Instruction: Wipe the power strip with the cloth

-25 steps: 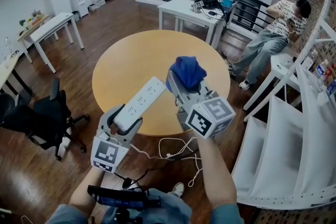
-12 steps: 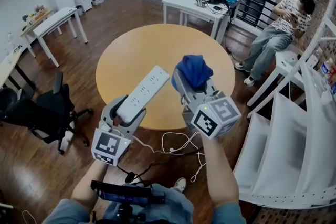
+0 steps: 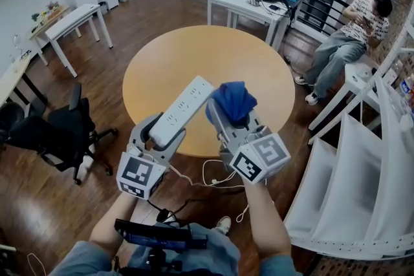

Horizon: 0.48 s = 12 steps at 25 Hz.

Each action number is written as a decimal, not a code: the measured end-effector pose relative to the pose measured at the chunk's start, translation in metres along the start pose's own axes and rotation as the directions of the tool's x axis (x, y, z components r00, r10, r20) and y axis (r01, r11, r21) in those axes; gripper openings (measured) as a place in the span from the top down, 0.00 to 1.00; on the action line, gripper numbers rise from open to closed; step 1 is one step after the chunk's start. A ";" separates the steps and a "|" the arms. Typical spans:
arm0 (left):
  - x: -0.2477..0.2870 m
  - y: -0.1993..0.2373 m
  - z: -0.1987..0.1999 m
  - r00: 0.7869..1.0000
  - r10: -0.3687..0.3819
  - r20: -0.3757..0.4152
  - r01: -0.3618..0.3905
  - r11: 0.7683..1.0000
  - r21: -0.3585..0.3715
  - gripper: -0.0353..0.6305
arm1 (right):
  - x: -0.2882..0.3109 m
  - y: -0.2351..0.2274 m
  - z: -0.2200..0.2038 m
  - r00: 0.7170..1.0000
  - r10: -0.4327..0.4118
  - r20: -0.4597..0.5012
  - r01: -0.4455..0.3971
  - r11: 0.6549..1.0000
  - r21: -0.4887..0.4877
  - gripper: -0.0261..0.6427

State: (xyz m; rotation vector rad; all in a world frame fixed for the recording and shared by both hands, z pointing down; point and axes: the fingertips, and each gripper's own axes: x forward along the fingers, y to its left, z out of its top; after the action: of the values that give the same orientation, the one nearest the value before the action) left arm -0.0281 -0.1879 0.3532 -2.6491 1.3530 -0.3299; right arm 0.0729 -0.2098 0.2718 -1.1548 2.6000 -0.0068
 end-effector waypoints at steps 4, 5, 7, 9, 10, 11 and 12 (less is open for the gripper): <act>0.001 0.000 0.000 1.000 0.011 0.000 -0.011 1.000 -0.009 0.52 | -0.003 0.021 -0.006 0.999 0.042 0.009 -0.042 0.999 -0.018 0.87; 0.001 0.000 0.000 1.000 0.012 0.002 -0.012 1.000 -0.008 0.52 | -0.004 0.026 -0.009 0.999 0.052 0.006 -0.052 0.999 -0.016 0.87; 0.002 0.001 0.000 1.000 0.010 0.012 -0.010 1.000 0.006 0.52 | -0.003 0.034 -0.016 0.998 0.068 -0.004 -0.068 0.998 -0.008 0.87; 0.003 0.001 0.001 1.000 0.014 0.008 -0.014 1.000 0.001 0.52 | -0.002 0.041 -0.023 0.997 0.081 -0.015 -0.081 0.997 0.000 0.87; 0.003 0.001 0.001 1.000 0.015 0.006 -0.015 1.000 -0.004 0.52 | -0.002 0.044 -0.025 0.996 0.086 -0.018 -0.086 0.996 0.004 0.87; 0.003 0.002 0.001 1.000 0.016 0.005 -0.016 1.000 -0.007 0.52 | -0.002 0.047 -0.027 0.996 0.091 -0.019 -0.091 0.996 0.007 0.87; 0.003 0.001 0.000 1.000 0.018 0.002 -0.018 1.000 -0.014 0.52 | -0.002 0.050 -0.029 0.995 0.094 -0.020 -0.094 0.996 0.011 0.87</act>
State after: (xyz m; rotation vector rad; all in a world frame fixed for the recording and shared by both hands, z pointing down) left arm -0.0270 -0.1914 0.3529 -2.6467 1.3829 -0.3166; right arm 0.0305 -0.1780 0.2942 -1.0328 2.6665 -0.0113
